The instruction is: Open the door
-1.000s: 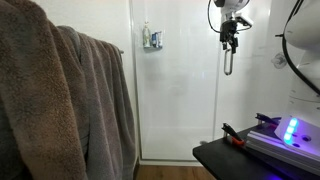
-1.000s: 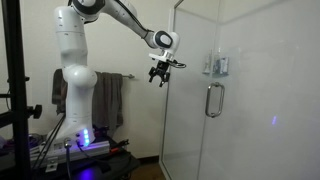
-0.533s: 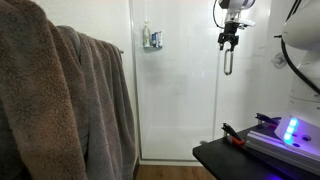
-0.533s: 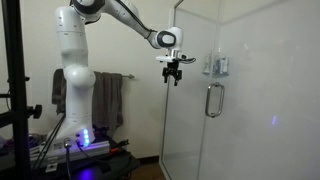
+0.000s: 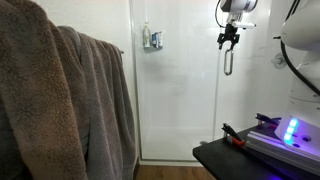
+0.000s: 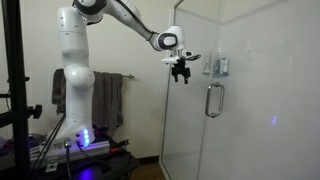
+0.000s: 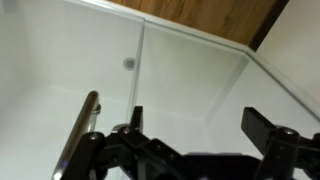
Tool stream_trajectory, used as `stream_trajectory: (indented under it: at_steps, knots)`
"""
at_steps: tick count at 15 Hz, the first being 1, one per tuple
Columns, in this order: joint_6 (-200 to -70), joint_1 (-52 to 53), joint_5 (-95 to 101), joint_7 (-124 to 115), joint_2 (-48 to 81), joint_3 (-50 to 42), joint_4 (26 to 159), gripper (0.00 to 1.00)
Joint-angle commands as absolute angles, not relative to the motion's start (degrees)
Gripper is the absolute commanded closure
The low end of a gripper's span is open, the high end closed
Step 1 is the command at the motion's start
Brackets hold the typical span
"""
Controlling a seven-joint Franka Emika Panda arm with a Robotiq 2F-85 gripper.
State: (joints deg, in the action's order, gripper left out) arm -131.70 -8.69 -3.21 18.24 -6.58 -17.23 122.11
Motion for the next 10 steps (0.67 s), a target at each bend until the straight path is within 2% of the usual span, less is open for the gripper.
stream_trajectory:
  at_steps: [1,3,7,10]
  knots:
    - [-141.26,-12.82,-0.84,15.42,-2.57,-18.29,119.07,0.0]
    - [-142.54,-15.21,5.33,9.25,-1.88,-18.8,117.57,0.0]
    - [-142.32,-15.39,4.24,10.7,-3.16,-18.37,119.11,0.0]
    - [-141.13,-14.93,-2.19,12.79,0.49,-18.38,117.61,0.0]
